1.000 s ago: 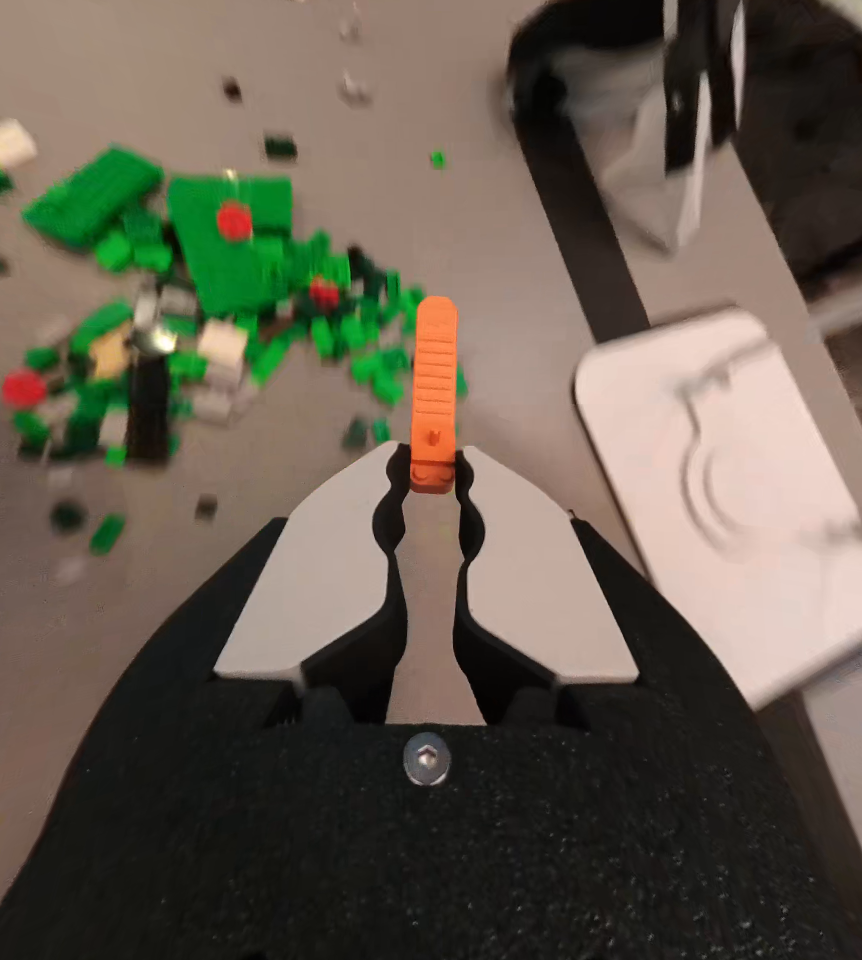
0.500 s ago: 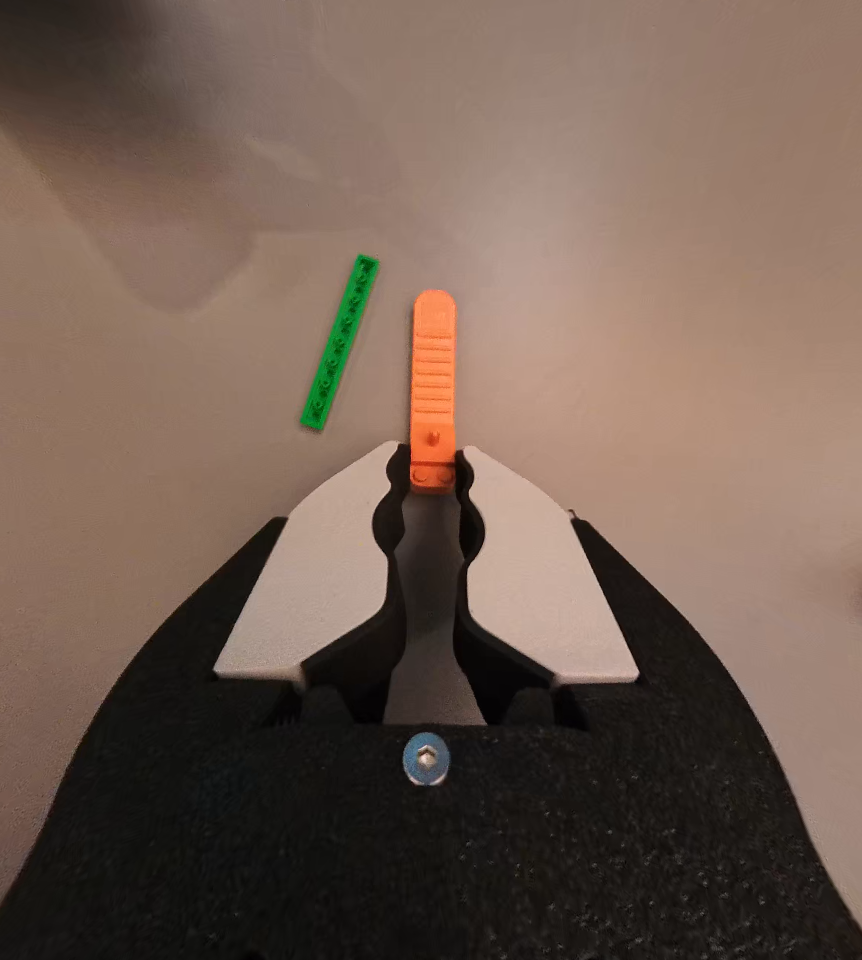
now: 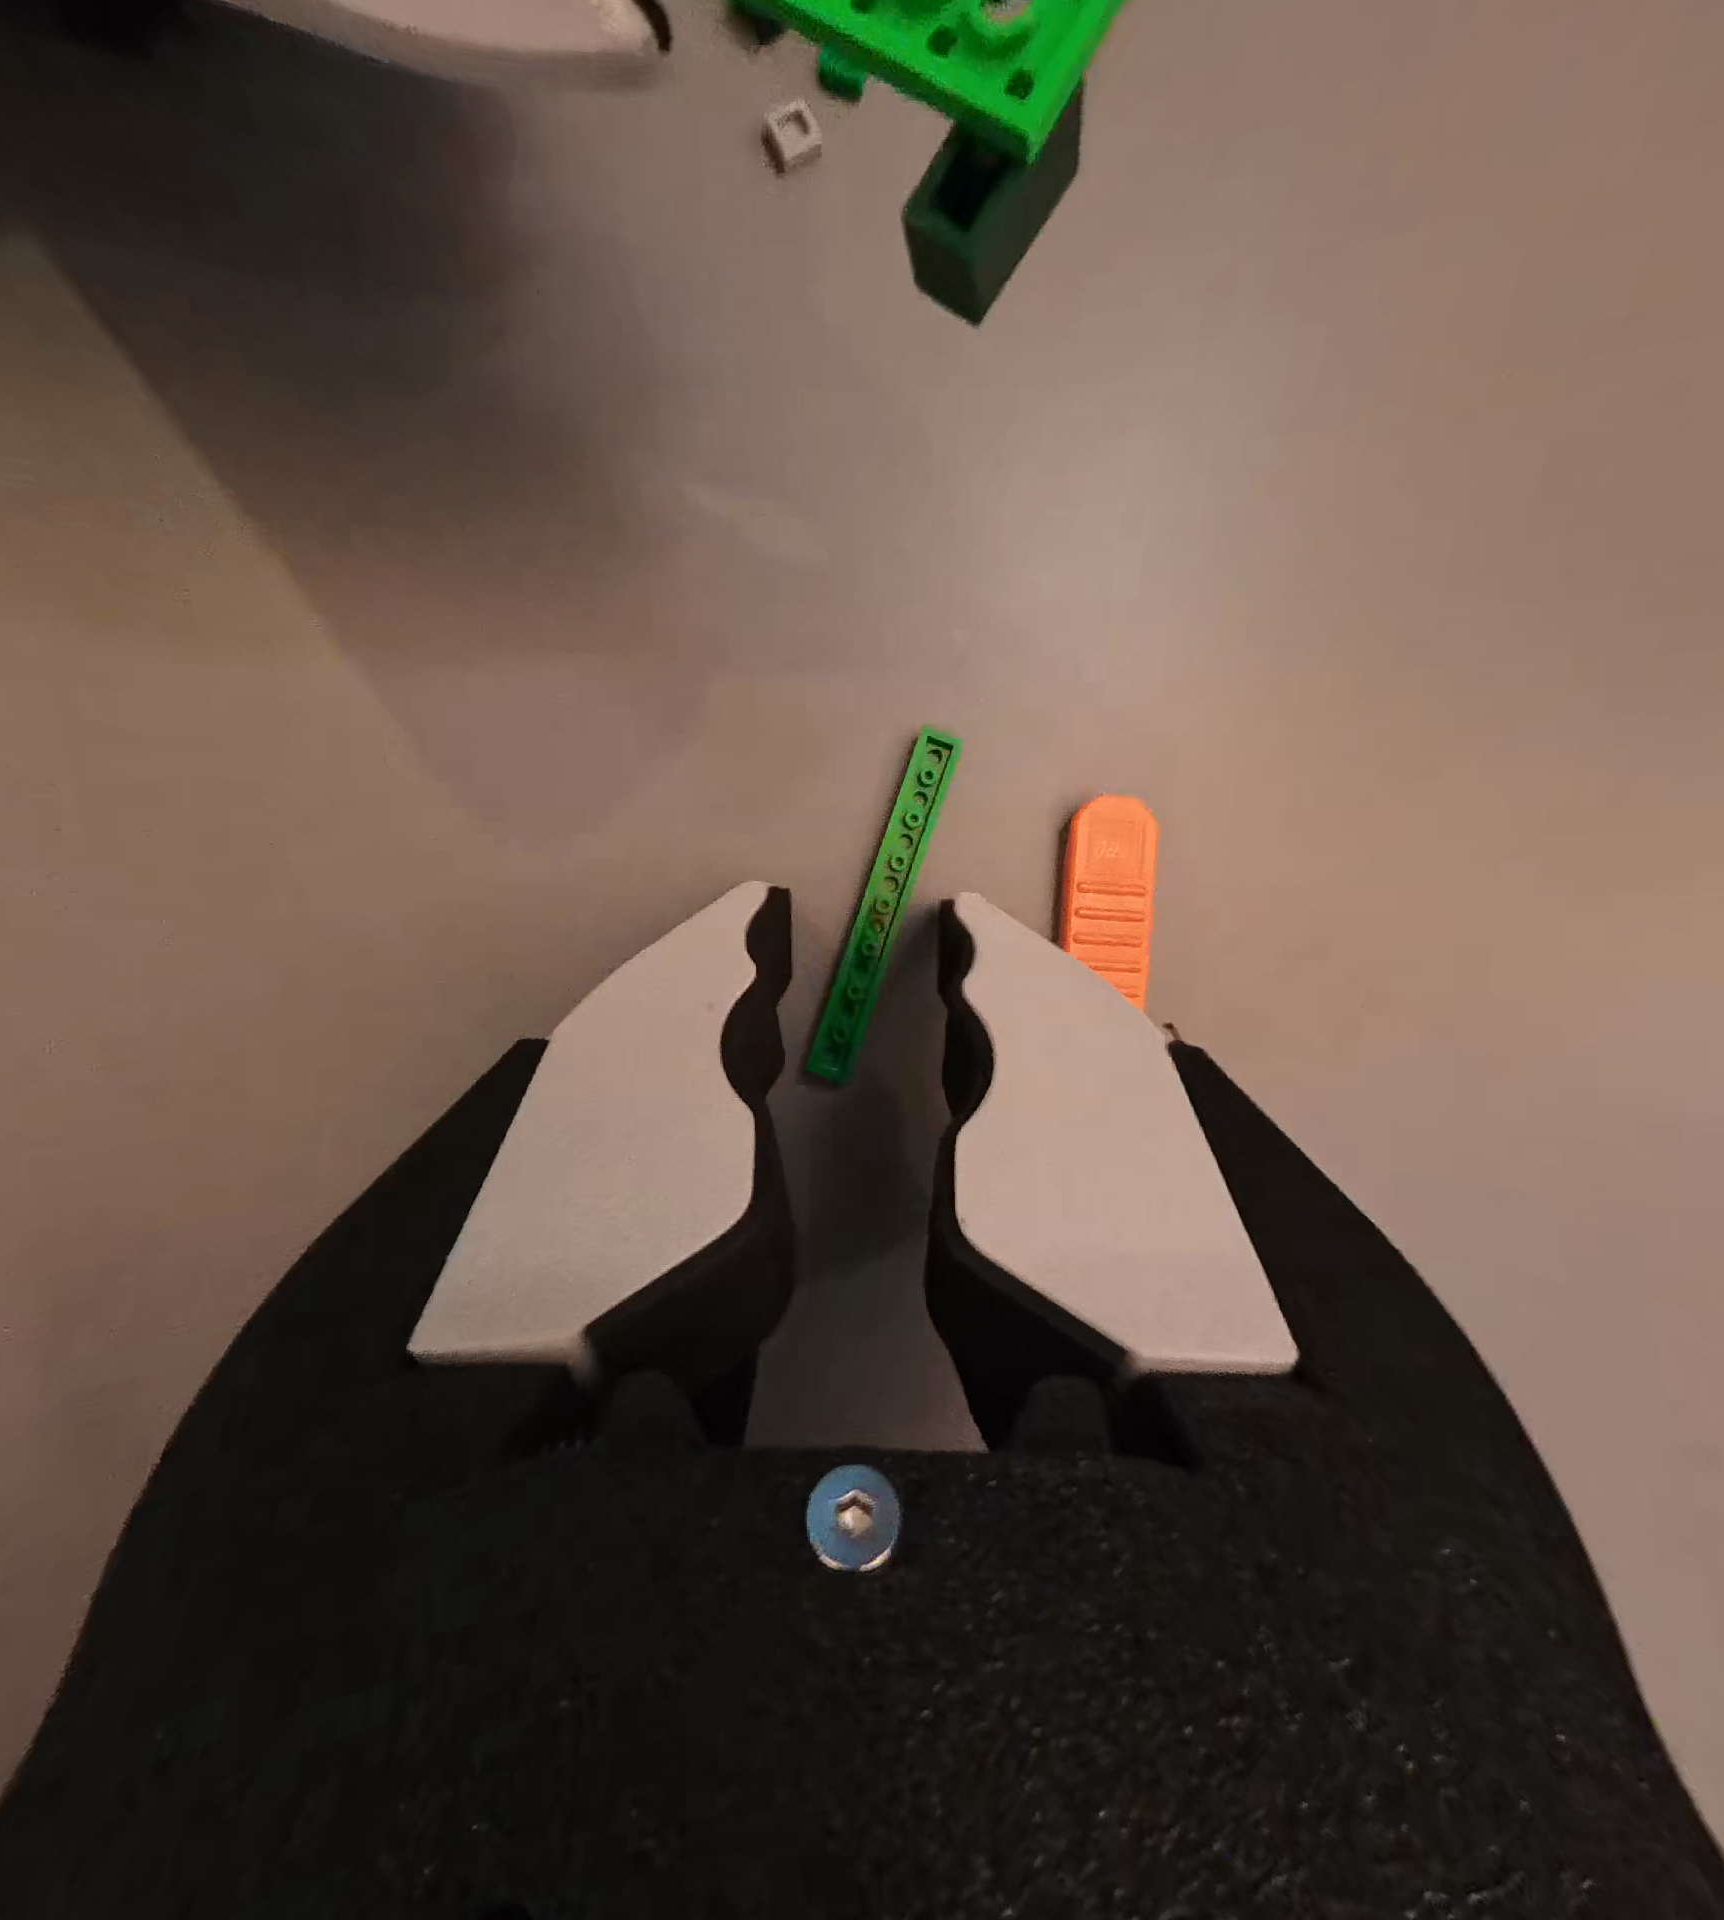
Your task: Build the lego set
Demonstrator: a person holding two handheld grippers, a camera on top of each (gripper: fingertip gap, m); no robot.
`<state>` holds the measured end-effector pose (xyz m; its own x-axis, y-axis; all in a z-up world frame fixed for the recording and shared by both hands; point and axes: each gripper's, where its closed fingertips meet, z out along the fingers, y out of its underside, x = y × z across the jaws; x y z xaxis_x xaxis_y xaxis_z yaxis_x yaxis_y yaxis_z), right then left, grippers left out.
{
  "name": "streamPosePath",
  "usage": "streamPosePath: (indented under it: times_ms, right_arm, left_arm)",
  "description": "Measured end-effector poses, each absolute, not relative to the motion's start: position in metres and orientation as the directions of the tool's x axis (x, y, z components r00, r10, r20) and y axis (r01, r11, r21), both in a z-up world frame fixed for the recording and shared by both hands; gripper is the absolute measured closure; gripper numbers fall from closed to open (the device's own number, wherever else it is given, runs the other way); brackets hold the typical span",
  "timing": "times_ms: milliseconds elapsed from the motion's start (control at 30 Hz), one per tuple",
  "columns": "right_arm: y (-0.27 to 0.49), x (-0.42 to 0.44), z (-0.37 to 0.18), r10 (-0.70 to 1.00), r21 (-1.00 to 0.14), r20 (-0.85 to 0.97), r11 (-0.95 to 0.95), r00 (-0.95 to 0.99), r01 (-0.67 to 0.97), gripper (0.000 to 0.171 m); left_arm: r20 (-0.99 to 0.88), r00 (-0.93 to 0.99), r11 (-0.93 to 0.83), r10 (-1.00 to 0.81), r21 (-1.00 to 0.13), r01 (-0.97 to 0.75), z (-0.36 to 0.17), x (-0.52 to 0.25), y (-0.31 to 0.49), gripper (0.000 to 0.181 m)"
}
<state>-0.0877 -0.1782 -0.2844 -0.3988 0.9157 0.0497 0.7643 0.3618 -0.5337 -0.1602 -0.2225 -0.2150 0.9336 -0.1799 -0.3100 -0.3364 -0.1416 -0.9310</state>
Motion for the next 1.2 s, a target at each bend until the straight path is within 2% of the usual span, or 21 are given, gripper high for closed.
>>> streamPosePath:
  times_ms: [100, 200, 300, 400, 500, 633, 933, 1067, 1200]
  right_arm:
    - [-0.175, -0.088, -0.285, 0.908, -0.518, 0.072, 0.388, -0.413, 0.762, 0.162]
    - [-0.169, -0.082, -0.282, 0.880, -0.517, 0.107, 0.446, -0.462, 0.731, 0.162]
    - [-0.158, -0.073, -0.260, 0.851, -0.618, 0.139, 0.475, -0.507, 0.627, 0.163]
    - [-0.148, -0.062, -0.233, 0.801, -0.714, 0.157, 0.496, -0.577, 0.494, 0.163]
    - [-0.147, -0.055, -0.217, 0.701, -0.757, 0.138, 0.530, -0.700, 0.381, 0.163]
    - [-0.138, -0.059, -0.219, 0.624, -0.726, 0.116, 0.584, -0.773, 0.363, 0.163]
    - [-0.145, -0.082, -0.254, 0.493, -0.641, 0.146, 0.707, -0.858, 0.297, 0.163]
    - [-0.144, -0.088, -0.263, 0.479, -0.596, 0.169, 0.746, -0.862, 0.297, 0.163]
    - [-0.144, -0.088, -0.263, 0.480, -0.596, 0.169, 0.745, -0.861, 0.299, 0.163]
  left_arm:
    - [-0.314, 0.932, -0.145, -0.181, -0.929, -0.341, -0.216, -0.161, -0.222, 0.165]
    - [-0.329, 0.925, -0.163, -0.192, -0.918, -0.361, -0.218, -0.160, -0.220, 0.165]
    - [-0.347, 0.906, -0.160, -0.244, -0.907, -0.390, -0.217, -0.151, -0.211, 0.165]
    - [-0.354, 0.856, -0.193, -0.377, -0.874, -0.447, -0.224, -0.133, -0.190, 0.165]
    - [-0.361, 0.807, -0.182, -0.468, -0.854, -0.488, -0.230, -0.120, -0.167, 0.165]
    - [-0.303, 0.771, -0.231, -0.560, -0.837, -0.497, -0.247, -0.110, -0.151, 0.165]
    - [-0.209, 0.769, -0.321, -0.605, -0.819, -0.475, -0.265, -0.113, -0.145, 0.165]
    - [-0.169, 0.761, -0.364, -0.626, -0.800, -0.477, -0.271, -0.113, -0.146, 0.165]
    - [-0.162, 0.759, -0.378, -0.630, -0.790, -0.482, -0.274, -0.113, -0.146, 0.165]
